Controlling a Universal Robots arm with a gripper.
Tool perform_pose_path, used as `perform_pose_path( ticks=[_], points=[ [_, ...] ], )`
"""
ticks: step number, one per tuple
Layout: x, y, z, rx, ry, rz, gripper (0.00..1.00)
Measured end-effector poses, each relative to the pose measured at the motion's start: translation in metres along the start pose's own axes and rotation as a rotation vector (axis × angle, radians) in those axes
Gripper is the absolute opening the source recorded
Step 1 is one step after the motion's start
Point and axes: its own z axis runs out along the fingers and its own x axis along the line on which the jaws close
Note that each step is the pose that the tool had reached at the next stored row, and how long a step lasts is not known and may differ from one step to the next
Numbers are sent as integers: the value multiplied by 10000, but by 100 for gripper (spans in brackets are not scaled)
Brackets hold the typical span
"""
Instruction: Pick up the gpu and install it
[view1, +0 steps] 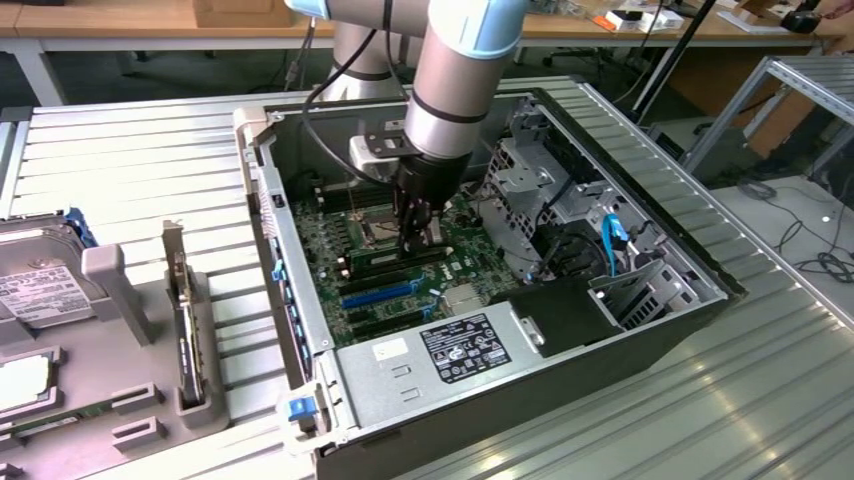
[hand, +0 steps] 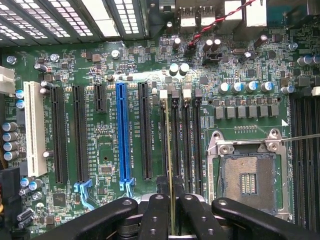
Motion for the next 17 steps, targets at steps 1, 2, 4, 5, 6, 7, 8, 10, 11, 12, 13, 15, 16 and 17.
perform_pose_path(
  ticks=[1,2,4,5,6,7,8,10,11,12,13,15,16,17],
  points=[
    [0,0,2,0,1,1,14],
    [0,-1,4,1,0,2,14],
    [-1,-2,12,1,6,2,14],
    [0,-2,16,1,11,3,14],
    [0,-3,20,0,17,2,14],
    [0,-3,25,0,20,3,14],
    [-1,-3,30,1,24,3,14],
    [-1,-5,31,2,22,4,14],
    [-2,-6,29,-9,30,3,14],
    [-1,-5,28,-22,33,4,14],
    [-1,-5,28,-23,34,4,14],
    [-1,-6,27,-36,34,3,14],
    [-1,-5,20,-53,33,3,14],
    [-2,-4,15,-72,30,3,14]
  ],
)
